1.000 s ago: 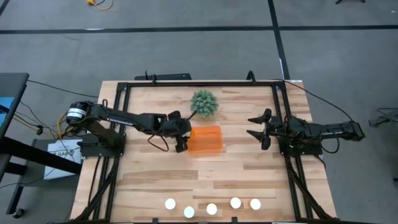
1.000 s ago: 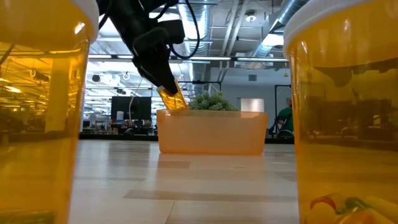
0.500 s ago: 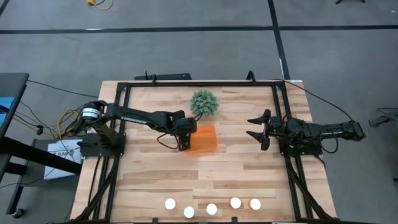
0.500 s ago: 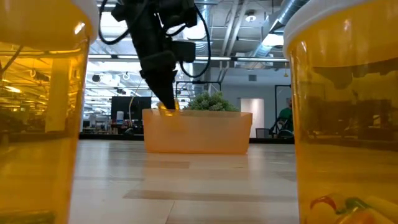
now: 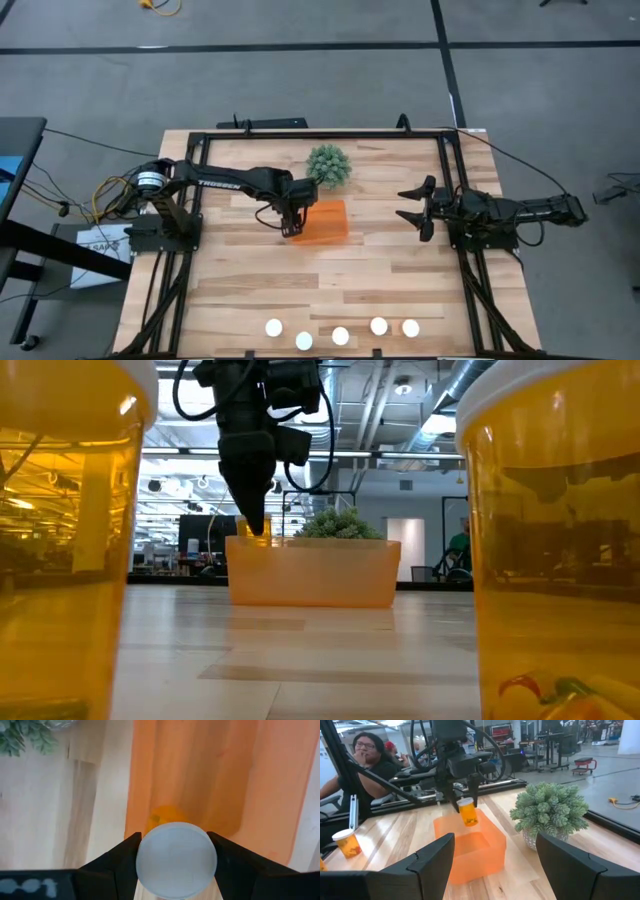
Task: Pick and place pill bottles into a basket
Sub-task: Put the orange pill bottle into the orange bin
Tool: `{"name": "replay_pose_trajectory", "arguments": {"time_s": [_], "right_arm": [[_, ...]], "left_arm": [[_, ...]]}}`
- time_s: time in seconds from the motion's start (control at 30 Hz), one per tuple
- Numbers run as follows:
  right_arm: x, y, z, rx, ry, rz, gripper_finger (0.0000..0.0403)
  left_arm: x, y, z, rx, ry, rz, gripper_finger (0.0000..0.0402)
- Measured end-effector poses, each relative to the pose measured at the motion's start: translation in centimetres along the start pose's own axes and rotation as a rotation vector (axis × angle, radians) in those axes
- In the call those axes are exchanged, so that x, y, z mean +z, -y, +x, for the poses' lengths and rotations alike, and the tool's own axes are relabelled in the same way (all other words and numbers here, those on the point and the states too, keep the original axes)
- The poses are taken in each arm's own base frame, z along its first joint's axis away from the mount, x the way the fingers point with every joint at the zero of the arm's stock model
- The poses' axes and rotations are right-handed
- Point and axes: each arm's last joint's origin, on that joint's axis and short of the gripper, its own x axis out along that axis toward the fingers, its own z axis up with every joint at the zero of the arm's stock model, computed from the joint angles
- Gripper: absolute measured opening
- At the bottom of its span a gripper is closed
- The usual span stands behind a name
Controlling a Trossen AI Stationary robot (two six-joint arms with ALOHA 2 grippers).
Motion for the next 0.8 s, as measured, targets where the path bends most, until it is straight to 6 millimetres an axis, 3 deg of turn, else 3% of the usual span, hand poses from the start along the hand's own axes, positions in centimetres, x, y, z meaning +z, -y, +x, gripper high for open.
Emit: {"name": "replay_pose_trajectory", "arguments": {"time_s": [0.6, 0.8], "right_arm": [[0.0, 0.0, 0.0, -0.001, 0.0, 0.0, 0.0276], [0.0, 0.0, 0.0, -0.001, 0.0, 0.0, 0.0276]], "left_arm": [[0.3, 0.0, 0.0, -0.004, 0.035, 0.024, 0.0199], [0.9, 0.2, 1.6, -0.005, 0.037, 0.038, 0.0199]]}}
